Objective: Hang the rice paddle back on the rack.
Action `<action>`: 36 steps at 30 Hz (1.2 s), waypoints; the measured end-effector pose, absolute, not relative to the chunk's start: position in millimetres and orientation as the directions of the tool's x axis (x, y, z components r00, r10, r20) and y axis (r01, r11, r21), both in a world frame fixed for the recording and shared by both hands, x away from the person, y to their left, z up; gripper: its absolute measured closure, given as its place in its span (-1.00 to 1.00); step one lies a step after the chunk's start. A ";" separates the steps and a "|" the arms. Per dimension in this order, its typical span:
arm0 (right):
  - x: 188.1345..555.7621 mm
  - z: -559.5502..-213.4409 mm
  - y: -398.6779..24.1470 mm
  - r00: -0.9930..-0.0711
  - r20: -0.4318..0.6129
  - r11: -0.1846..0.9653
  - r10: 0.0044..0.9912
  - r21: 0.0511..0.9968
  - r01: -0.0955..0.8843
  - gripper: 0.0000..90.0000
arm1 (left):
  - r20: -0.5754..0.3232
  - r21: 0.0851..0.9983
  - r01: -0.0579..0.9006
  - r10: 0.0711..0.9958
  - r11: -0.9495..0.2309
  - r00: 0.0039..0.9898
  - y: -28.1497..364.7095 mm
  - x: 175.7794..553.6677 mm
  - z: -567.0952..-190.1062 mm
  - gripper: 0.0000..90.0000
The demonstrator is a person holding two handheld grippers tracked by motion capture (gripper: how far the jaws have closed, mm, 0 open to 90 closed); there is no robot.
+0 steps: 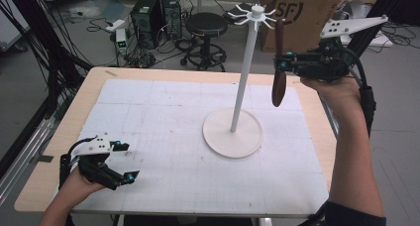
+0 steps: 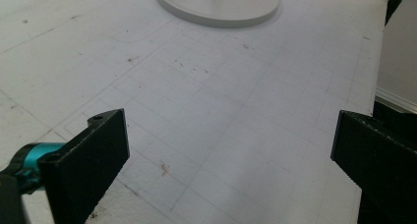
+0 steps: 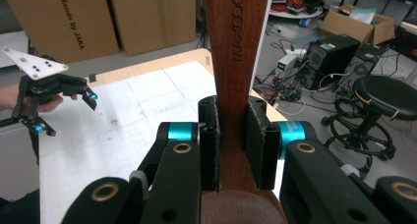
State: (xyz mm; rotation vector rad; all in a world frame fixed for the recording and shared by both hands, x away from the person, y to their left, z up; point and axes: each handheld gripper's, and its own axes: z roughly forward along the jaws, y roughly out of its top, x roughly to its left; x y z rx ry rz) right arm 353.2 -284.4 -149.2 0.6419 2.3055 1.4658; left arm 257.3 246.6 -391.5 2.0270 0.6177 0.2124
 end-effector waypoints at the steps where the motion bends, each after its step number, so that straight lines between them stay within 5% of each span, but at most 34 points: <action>1: 353.7 -149.5 -283.7 -0.840 -0.033 0.370 0.541 0.907 0.202 0.73 | -0.100 0.851 0.337 0.507 -0.402 0.856 246.7 257.3 -391.4 -0.96; 28: 368.3 -157.5 -276.4 -0.851 -0.017 0.362 0.526 0.909 0.205 0.68 | -0.103 0.850 0.340 0.507 -0.402 0.856 248.4 256.5 -390.9 -0.96; 36: 364.4 -159.1 -277.9 -0.826 -0.042 0.327 0.562 0.928 0.176 -0.06 | -0.111 0.851 0.347 0.512 -0.394 0.852 251.1 256.7 -391.3 -0.96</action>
